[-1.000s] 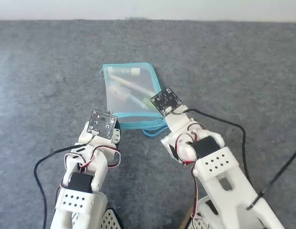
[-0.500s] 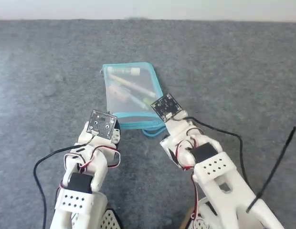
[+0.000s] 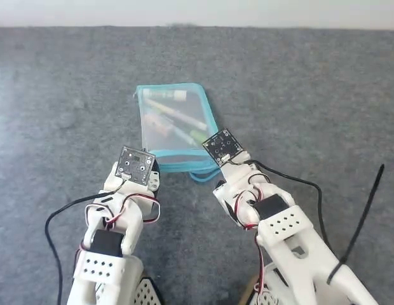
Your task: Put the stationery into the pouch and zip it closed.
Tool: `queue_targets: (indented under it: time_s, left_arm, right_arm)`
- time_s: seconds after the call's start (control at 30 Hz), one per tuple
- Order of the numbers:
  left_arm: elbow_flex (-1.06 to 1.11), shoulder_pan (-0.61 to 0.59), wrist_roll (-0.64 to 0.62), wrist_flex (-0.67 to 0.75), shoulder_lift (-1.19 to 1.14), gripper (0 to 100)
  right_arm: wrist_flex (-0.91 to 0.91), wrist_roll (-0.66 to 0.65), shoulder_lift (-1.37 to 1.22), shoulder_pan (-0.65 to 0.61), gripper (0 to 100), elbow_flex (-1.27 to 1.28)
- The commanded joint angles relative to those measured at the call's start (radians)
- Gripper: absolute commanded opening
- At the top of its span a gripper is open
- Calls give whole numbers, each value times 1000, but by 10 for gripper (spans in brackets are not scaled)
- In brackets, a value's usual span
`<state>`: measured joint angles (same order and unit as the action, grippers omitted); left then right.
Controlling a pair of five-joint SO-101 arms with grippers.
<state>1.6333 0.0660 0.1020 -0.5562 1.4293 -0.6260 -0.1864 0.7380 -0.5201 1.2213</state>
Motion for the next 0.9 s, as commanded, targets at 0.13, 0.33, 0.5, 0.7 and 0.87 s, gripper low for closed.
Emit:
queue_targets:
  time_s: [0.13, 0.33, 0.5, 0.7, 0.87]
  left_arm:
    - [-12, -5, 5, 3, 5, 12]
    - [-12, -6, 5, 3, 5, 12]
    - [-12, 0, 5, 3, 5, 12]
    - [-5, 2, 5, 3, 5, 12]
    - [-2, 2, 5, 3, 5, 12]
  right_arm:
    - [18, 9, 31, 2, 256, -5]
    - [16, 8, 31, 2, 256, -5]
    - [16, 6, 31, 4, 256, -5]
    - [16, 6, 31, 4, 256, -5]
    - [16, 8, 31, 4, 256, -5]
